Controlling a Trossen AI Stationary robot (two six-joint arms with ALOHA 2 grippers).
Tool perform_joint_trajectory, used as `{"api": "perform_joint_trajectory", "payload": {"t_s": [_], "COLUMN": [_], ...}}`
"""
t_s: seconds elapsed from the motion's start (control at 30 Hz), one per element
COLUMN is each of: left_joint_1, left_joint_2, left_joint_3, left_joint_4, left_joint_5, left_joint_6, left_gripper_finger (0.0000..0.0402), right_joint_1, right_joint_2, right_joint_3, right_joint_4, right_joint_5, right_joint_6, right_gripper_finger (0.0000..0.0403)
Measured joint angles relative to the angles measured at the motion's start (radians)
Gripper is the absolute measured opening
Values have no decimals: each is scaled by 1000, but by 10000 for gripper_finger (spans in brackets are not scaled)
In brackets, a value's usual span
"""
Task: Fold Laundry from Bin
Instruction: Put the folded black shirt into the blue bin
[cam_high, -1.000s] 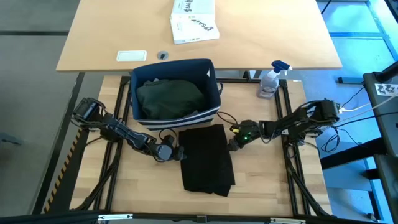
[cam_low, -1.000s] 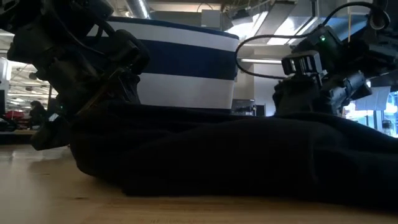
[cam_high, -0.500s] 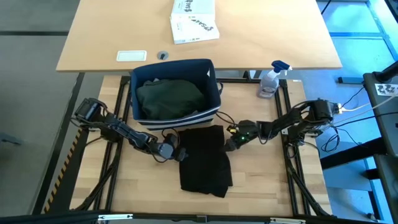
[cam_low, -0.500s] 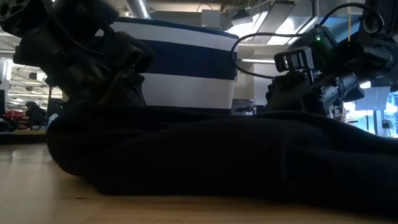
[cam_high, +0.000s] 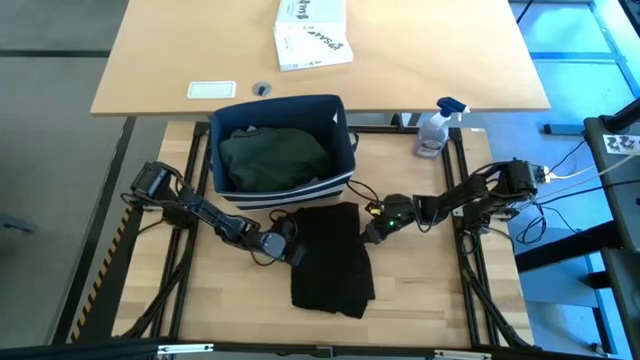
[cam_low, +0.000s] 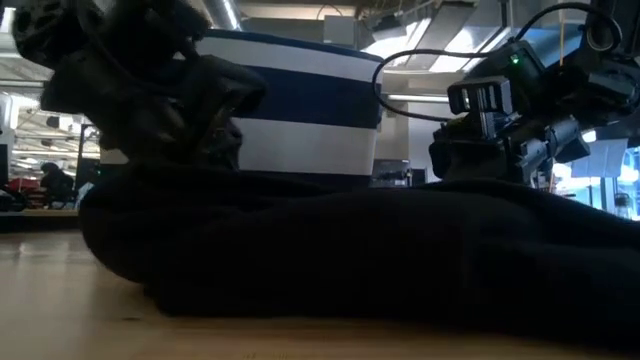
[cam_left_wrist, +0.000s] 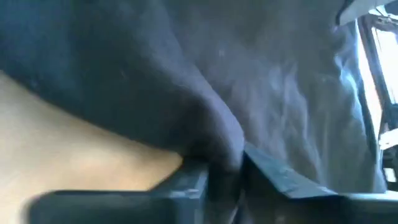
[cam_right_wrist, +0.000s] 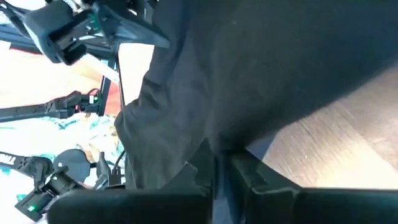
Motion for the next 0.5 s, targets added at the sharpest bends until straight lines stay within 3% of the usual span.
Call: {"api": "perform_joint_trajectory", "payload": {"t_s": [0.1, 0.27, 0.5], "left_joint_1": [4, -19, -79], "left_joint_2": [4, -9, -40], "left_joint_3": [32, 118, 310], "left_joint_4": [-9, -19, -202], "left_joint_5": [26, 38, 29], "left_joint_6": [82, 171, 240], "left_gripper_finger": [19, 10, 8], "right_joint_1": [-1, 25, 121], "right_joint_2": [0, -22, -250], "right_joint_3": [0, -6, -4], "right_joint_4": [19, 99, 65], "right_joint_5": [-15, -70, -8], "right_joint_6": [-7, 52, 95], "right_gripper_finger": [15, 7, 4]}}
